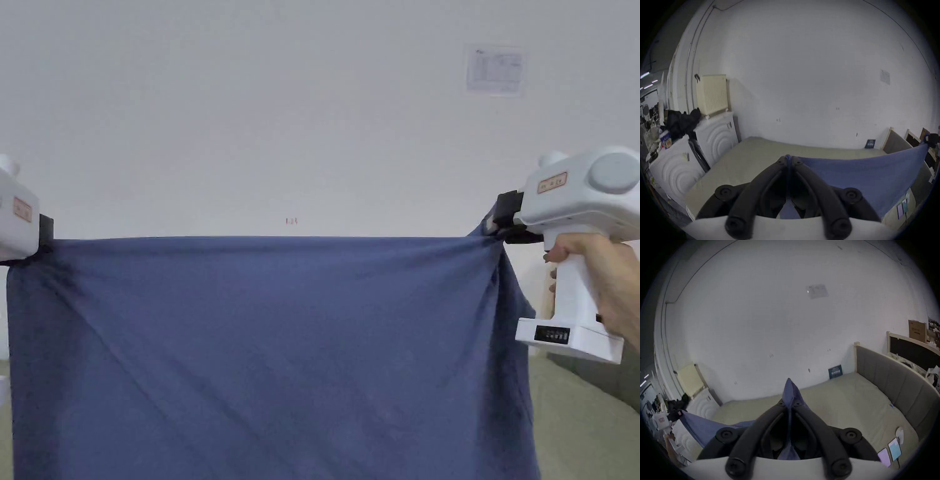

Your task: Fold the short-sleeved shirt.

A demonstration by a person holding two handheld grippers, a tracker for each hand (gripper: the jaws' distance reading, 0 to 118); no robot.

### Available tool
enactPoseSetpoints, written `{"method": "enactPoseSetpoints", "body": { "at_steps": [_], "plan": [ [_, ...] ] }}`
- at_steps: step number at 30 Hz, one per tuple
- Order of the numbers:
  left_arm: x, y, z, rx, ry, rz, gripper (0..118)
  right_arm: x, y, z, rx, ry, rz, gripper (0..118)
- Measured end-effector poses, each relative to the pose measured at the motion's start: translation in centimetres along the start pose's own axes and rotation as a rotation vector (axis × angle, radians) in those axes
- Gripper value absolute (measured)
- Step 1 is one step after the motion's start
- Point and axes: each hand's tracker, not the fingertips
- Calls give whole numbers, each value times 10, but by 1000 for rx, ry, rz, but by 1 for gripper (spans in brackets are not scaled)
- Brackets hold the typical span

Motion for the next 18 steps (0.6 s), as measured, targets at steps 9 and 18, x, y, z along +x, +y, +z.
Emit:
{"method": "enactPoseSetpoints", "body": {
  "at_steps": [9, 18],
  "plan": [
    [9, 102, -39, 123, -4, 37, 5, -39, 107, -31, 138, -48, 59, 0],
    [24, 50, -90, 120, 30, 29, 5, -26, 67, -79, 61, -83, 130, 0]
  ]
}}
